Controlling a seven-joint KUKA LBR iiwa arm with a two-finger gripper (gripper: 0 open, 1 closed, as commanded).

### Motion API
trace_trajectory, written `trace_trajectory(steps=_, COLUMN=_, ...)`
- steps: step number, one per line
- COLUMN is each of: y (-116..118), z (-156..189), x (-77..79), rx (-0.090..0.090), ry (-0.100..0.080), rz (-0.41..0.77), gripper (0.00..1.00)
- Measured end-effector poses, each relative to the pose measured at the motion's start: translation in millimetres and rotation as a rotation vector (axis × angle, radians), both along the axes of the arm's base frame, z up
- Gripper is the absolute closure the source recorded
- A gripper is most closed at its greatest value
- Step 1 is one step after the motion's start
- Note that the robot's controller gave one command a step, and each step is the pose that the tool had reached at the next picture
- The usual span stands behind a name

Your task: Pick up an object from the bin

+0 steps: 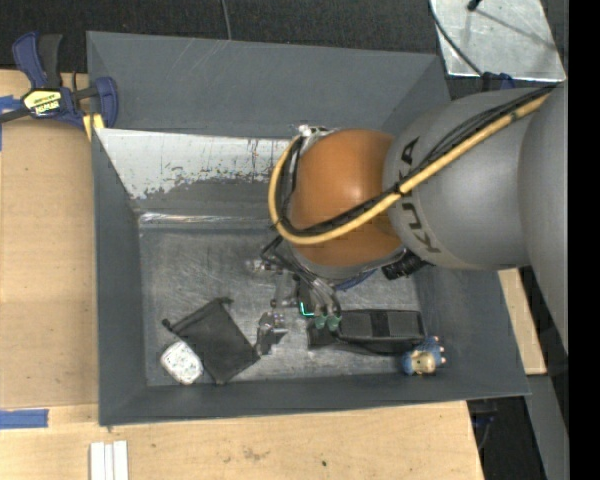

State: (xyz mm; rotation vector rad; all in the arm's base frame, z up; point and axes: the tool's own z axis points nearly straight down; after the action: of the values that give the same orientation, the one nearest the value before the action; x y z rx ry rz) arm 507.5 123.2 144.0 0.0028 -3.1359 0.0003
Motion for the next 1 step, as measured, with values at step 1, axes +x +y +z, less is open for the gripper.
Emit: trace_trajectory(steps=1, y=-18.7, z=-71.3, x=55.8, rx=0.002, ry=-0.011, rz=0.271, gripper=0.0)
